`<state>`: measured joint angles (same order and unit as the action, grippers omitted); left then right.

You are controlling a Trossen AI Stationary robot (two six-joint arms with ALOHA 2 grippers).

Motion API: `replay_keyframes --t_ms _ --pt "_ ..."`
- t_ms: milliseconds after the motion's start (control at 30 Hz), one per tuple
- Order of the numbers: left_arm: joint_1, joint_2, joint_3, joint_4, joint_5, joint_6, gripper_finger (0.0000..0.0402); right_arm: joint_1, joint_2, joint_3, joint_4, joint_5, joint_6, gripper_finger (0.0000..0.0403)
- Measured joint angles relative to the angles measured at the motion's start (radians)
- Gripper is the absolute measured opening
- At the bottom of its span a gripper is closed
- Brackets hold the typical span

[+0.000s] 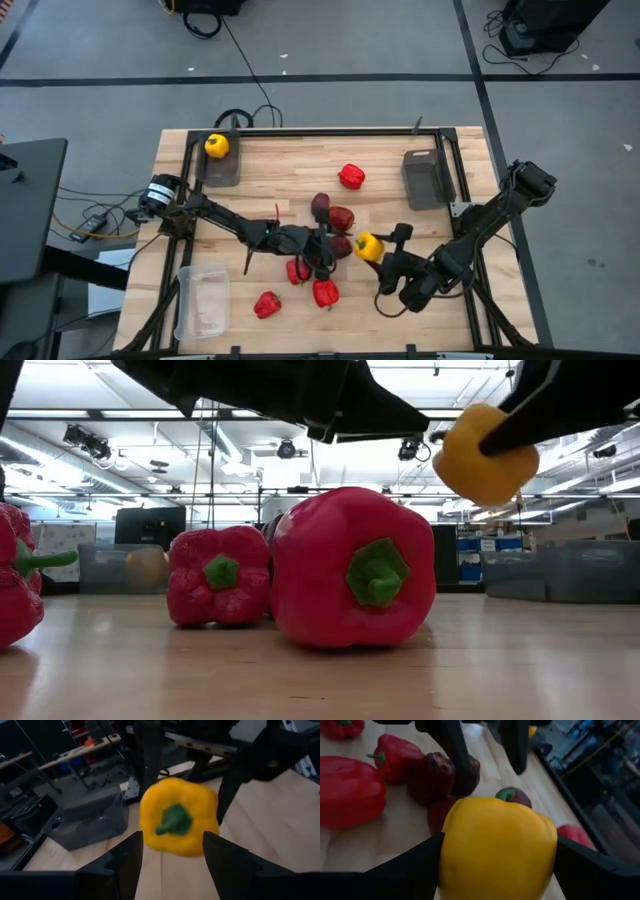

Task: Sort produce into baskets
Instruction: Put the yellow bell pepper into the left black transparent bin

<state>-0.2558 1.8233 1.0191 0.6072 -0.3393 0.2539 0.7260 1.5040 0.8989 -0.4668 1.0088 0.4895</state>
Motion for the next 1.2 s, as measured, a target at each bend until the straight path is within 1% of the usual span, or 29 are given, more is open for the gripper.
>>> replay_keyframes --t_ms 100,267,333,400,467,533,600,667,833,900,1100,1200 --pt "0.001 0.000 0.000 0.015 0.000 0.006 0.0199 0.000 0.000 0.000 0.053 0.023 -0.066 0.0330" --pt "0.001 0.000 0.000 0.011 0.002 0.007 0.0159 0.001 0.000 0.000 0.100 0.023 -0.138 0.0329" --pt "0.002 0.000 0.000 0.013 0.021 0.007 0.0145 0.000 0.000 0.000 0.109 0.022 -0.161 0.0329" --pt "0.007 0.000 0.000 0.024 0.063 0.007 0.0134 -0.003 0.000 0.000 0.122 0.022 -0.182 0.0329" --pt "0.010 0.000 0.000 0.031 0.112 0.022 0.0128 -0.006 0.000 0.000 0.128 0.018 -0.195 0.0329" --pt "0.011 0.000 0.000 0.024 0.143 0.094 0.0126 -0.007 0.000 0.000 0.139 0.006 -0.202 0.0329" --pt "0.011 0.000 0.000 0.022 0.147 0.154 0.0125 -0.010 0.000 0.000 0.145 -0.009 -0.205 0.0329" --pt "0.010 0.000 0.000 0.024 0.148 0.182 0.0125 -0.011 0.000 0.000 0.148 -0.017 -0.202 0.0329" --pt "0.013 0.000 0.000 0.031 0.150 0.183 0.0116 -0.011 0.000 0.000 0.156 -0.025 -0.198 0.0329" --pt "0.013 0.000 0.000 0.025 0.151 0.183 0.0101 -0.011 0.000 0.000 0.157 -0.026 -0.198 0.0329" --pt "0.013 0.000 0.000 0.002 0.162 0.184 0.0035 -0.013 0.000 0.000 0.153 -0.042 -0.198 0.0329" --pt "0.014 0.000 -0.002 -0.005 0.164 0.182 0.0016 -0.013 0.000 0.000 0.153 -0.040 -0.197 0.0330"
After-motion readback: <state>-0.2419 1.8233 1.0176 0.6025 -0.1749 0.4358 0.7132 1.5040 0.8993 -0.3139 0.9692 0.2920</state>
